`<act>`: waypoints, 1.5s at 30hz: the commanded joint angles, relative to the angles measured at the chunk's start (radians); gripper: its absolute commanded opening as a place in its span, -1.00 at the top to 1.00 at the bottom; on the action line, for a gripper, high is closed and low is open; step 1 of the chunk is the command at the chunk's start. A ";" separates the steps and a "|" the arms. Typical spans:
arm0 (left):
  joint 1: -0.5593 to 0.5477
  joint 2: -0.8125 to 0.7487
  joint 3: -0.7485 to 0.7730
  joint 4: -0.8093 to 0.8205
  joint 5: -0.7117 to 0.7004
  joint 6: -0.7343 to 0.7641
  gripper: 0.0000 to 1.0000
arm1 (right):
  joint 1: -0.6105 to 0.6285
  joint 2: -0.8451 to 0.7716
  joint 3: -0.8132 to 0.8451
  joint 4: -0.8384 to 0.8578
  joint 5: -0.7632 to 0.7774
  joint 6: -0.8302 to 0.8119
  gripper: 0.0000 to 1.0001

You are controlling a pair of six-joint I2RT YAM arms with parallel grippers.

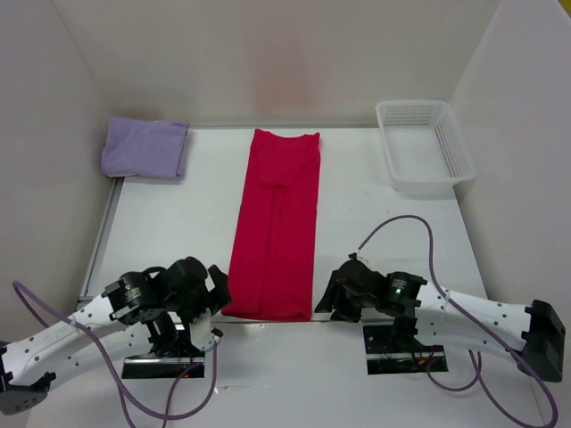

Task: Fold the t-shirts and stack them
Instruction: Grab the bottom of the folded rectangular tshirt with both arms

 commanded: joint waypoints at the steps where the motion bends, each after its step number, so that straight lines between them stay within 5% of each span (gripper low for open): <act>1: -0.003 0.054 -0.046 -0.028 0.114 0.258 -1.00 | -0.004 0.076 0.049 0.021 0.031 -0.016 -0.18; 4: -0.003 0.033 -0.133 -0.028 0.053 0.465 -1.00 | -0.004 0.129 0.094 0.039 0.040 -0.036 -0.21; 9: -0.042 -0.033 -0.193 0.027 0.105 0.553 -0.93 | -0.014 0.209 0.124 0.039 0.049 -0.066 -0.23; 18: -0.095 0.215 -0.195 0.192 0.018 0.605 -0.38 | -0.014 0.341 0.142 0.110 -0.011 -0.108 -0.28; 28: -0.104 0.406 -0.175 0.170 0.031 0.605 -0.24 | -0.014 0.450 0.151 0.159 -0.023 -0.117 -0.33; 32: -0.104 0.476 -0.155 0.230 0.030 0.605 0.06 | -0.014 0.487 0.151 0.168 -0.043 -0.128 -0.33; 41: -0.104 0.555 -0.130 0.302 0.086 0.596 0.05 | -0.014 0.515 0.174 0.187 -0.061 -0.137 -0.33; 45: -0.104 0.567 -0.130 0.302 0.105 0.596 0.60 | -0.014 0.536 0.183 0.187 -0.061 -0.137 -0.33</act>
